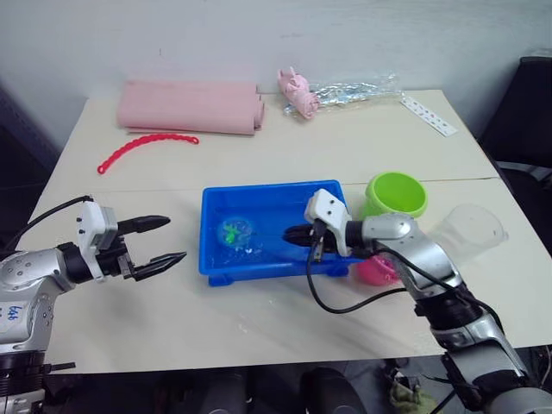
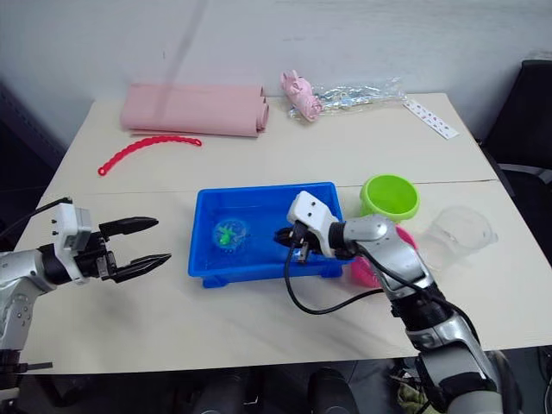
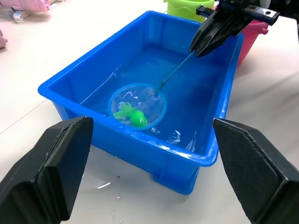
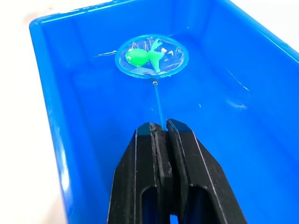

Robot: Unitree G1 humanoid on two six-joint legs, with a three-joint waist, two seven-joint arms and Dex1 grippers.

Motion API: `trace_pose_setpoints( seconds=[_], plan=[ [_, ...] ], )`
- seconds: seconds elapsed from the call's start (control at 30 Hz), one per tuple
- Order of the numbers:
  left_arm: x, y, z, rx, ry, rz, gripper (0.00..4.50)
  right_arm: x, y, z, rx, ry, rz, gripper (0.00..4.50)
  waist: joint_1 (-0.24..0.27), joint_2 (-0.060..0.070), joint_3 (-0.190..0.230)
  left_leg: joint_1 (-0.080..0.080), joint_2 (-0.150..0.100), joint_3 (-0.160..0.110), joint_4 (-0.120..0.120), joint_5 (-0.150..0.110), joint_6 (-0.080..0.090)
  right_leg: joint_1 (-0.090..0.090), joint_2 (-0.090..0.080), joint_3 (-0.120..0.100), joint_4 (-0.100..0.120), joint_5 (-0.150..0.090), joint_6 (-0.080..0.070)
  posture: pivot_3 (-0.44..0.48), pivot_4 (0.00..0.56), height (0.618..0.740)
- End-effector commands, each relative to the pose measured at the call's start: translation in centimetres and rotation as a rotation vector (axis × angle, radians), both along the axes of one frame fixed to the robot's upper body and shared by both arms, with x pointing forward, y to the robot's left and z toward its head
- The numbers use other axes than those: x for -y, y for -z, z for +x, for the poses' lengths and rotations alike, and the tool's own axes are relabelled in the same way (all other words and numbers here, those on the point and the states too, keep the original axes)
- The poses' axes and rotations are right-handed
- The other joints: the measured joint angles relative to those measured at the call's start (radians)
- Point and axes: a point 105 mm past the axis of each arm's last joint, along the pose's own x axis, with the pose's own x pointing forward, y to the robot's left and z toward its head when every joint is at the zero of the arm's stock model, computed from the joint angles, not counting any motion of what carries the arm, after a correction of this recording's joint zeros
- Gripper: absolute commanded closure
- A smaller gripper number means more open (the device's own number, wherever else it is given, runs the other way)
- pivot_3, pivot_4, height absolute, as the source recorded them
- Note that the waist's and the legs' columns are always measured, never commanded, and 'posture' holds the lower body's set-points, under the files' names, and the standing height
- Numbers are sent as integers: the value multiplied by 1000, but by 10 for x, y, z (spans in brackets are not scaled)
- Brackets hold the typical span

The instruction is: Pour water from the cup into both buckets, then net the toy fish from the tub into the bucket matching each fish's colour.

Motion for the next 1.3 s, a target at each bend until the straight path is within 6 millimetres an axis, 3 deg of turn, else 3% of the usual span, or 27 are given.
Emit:
trace_pose_setpoints(
  seconds=[0.03, 0.6, 0.93, 1.13, 1.3],
  plan=[
    [3, -5, 3, 27, 26, 5, 53, 11, -21, -10, 78, -23, 30, 4500, 0, 0, 0, 0, 0, 0, 0, 0, 0, 0, 0, 0, 0, 0, 0, 0, 150, 740],
    [54, -3, 28, 64, 210, -50, 53, 80, -33, -42, 176, 120, 28, 4500, 5, 0, 0, 0, 0, 1, 0, 0, 0, 1, 0, 0, -1, 0, 0, 0, 150, 740],
    [74, -2, 38, 77, 293, -90, 53, 123, -70, -77, 212, 248, 57, 4500, 22, 0, 0, 0, 0, 1, 1, 0, 0, 2, 1, 0, -2, 0, 0, 0, 150, 740],
    [84, -2, 44, 83, 328, -108, 53, 176, -83, -84, 257, 437, 22, 4500, 33, 0, 0, 0, -1, 1, 2, 0, 1, 4, 1, 0, -6, 0, 0, 0, 150, 740],
    [88, -2, 45, 86, 337, -114, 53, 222, -81, -81, 306, 586, -47, 4500, 37, 0, 0, 0, -1, 1, 2, 0, 1, 4, 1, -1, -7, 0, 0, 0, 150, 740]
  ],
)
